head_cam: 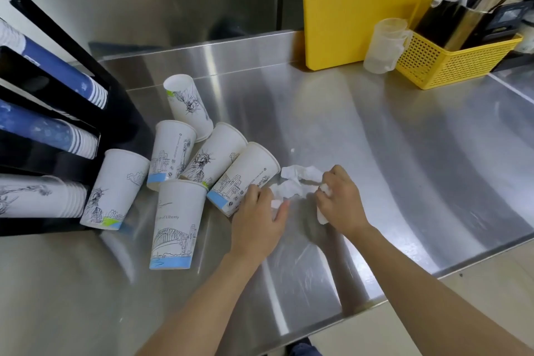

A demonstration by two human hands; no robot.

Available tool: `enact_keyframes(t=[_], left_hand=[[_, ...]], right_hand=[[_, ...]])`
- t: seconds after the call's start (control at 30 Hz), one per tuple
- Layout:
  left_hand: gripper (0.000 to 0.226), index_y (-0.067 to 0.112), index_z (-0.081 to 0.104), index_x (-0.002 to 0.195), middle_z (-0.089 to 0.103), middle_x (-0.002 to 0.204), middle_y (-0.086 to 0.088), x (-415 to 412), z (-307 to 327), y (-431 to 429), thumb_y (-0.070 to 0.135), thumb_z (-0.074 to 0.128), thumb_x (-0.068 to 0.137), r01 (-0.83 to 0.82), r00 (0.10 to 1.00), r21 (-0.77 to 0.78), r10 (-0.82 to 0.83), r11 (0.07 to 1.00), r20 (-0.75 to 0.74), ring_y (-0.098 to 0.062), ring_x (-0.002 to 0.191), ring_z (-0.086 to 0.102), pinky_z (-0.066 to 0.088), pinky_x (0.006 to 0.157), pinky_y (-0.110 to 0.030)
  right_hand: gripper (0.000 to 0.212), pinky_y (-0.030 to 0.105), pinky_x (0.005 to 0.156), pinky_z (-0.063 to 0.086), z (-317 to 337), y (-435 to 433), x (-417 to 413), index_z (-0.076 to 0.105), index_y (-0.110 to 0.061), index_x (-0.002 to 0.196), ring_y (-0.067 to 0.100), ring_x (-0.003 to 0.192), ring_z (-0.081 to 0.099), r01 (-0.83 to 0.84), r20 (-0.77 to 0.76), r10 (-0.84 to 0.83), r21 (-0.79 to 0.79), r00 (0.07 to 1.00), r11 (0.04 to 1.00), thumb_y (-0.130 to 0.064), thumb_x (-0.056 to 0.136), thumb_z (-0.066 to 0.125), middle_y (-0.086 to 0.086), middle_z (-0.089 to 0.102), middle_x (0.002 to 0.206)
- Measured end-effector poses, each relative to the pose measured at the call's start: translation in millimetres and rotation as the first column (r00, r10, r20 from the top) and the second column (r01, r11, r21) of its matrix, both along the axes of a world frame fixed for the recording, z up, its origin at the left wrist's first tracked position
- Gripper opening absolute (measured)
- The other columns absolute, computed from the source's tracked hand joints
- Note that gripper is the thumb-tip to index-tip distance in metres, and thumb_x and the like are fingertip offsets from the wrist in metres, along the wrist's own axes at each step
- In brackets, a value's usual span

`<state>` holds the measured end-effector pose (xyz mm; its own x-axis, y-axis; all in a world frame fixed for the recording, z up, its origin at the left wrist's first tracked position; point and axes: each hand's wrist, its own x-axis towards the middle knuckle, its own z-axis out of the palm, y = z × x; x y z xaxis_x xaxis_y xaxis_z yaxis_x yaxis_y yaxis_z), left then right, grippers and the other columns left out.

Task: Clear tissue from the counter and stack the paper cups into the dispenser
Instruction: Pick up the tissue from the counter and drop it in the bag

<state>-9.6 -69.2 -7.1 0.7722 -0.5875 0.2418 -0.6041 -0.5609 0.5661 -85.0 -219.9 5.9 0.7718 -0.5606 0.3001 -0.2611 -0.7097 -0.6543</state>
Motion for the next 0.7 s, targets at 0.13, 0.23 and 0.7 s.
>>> enact_keyframes(t=[0.13,0.23,0.7], left_hand=[[0.037,0.012,0.052,0.116,0.054,0.116,-0.013,0,-9,-17,0.037,0.055,0.088,0.015,0.997,0.156,-0.026,0.988,0.066,-0.029,0.099,0.058,0.049,0.058,-0.038],[0.051,0.038,0.032,0.136,0.048,0.121,-0.008,-1,-15,-30,0.052,0.045,0.089,-0.014,0.997,0.278,-0.007,0.960,0.073,-0.024,0.110,0.050,0.050,0.064,-0.037],[0.016,0.005,0.058,0.094,0.050,0.106,-0.014,-24,-16,-39,0.018,0.051,0.088,-0.141,0.988,0.235,0.152,0.962,-0.031,-0.031,0.102,0.046,0.043,0.075,-0.040]], right_hand=[[0.026,0.022,0.068,0.041,-5,-24,3,0.047,0.000,0.089,0.026,0.080,0.049,0.052,0.007,-0.053,0.103,0.999,0.993,0.018,0.070,0.048,0.006,0.040,0.098],[0.056,0.029,0.096,0.031,-9,-40,12,0.043,-0.005,0.121,0.031,0.117,0.043,-0.020,-0.110,0.029,0.079,0.994,0.997,0.019,0.070,0.043,0.014,0.041,0.132],[0.018,0.031,0.074,0.025,-44,-56,26,0.055,-0.003,0.097,0.035,0.094,0.048,-0.289,-0.345,0.241,-0.095,0.907,0.953,-0.019,0.094,0.046,0.016,0.055,0.101]])
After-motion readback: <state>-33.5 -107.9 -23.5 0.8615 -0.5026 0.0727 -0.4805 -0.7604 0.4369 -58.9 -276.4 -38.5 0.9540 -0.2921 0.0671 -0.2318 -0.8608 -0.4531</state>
